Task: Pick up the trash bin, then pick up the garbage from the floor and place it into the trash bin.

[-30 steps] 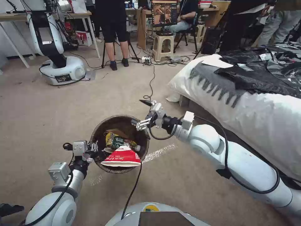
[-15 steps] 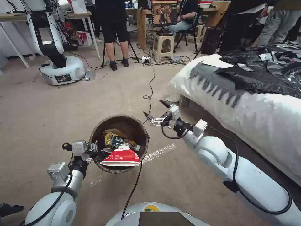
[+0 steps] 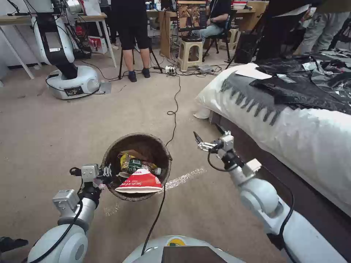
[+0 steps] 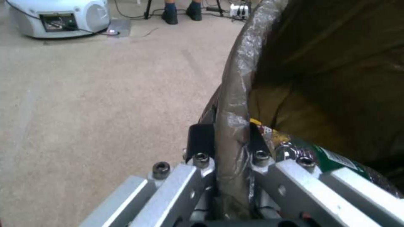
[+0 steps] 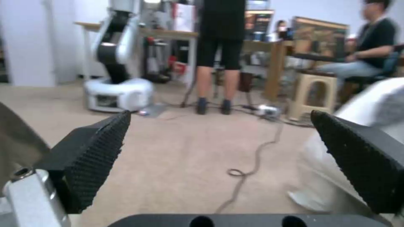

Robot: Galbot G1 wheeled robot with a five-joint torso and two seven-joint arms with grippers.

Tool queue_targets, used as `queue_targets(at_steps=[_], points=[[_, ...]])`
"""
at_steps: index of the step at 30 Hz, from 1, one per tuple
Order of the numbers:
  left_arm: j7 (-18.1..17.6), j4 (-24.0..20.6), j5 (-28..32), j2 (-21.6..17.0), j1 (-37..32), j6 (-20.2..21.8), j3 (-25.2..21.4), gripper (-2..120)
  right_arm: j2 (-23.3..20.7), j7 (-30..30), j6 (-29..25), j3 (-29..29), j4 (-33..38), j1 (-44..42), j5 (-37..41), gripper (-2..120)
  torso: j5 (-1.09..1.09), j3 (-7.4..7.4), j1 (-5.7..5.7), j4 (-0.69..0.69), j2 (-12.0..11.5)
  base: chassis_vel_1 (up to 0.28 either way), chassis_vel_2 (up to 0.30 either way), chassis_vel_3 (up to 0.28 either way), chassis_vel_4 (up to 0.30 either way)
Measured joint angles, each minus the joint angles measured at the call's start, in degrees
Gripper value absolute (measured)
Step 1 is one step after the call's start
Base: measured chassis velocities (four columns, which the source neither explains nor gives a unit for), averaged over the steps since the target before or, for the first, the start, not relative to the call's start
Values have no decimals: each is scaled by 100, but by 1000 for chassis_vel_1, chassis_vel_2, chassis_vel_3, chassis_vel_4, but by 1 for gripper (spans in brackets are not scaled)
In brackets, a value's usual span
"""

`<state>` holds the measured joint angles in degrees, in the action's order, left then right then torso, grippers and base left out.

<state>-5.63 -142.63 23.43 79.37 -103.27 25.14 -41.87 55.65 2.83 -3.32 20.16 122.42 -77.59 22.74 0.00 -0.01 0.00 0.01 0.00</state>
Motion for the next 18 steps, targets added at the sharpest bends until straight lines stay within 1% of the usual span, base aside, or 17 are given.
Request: queue_targets(at_steps=[2, 3, 4, 7, 8, 11, 18], points=[[-2, 1, -2, 25, 0, -1, 7, 0, 202, -30, -99, 169, -18, -237, -214, 100, 1, 0, 0, -1, 0, 0, 0, 0, 0], [-2, 1, -2, 25, 0, -1, 7, 0, 202, -30, -99, 169, -18, -237, -214, 100, 1, 0, 0, -1, 0, 0, 0, 0, 0], [-2, 2, -3, 40, 1, -1, 14, 0, 469, -62, -210, 351, -26, -536, -450, 100, -1, 0, 0, -1, 0, 0, 0, 0, 0], [-3, 2, -5, 39, -8, -2, 17, 0, 877, -76, -374, 566, -18, -984, -720, 100, 0, 0, 0, -2, 0, 0, 0, 0, 0], [-3, 2, -5, 39, -8, -2, 17, 0, 877, -76, -374, 566, -18, -984, -720, 100, 0, 0, 0, -2, 0, 0, 0, 0, 0], [-2, 3, -10, 38, -16, -2, 34, 0, 1126, -73, -489, 665, -11, -1233, -913, 100, -1, 0, 0, -1, 0, 0, 0, 0, 0], [35, -1, -68, 57, -31, 39, 56, 0, 1304, -61, -570, 638, -53, -1306, -1105, 100, -1, 0, 0, -1, 0, 0, 0, 0, 0]])
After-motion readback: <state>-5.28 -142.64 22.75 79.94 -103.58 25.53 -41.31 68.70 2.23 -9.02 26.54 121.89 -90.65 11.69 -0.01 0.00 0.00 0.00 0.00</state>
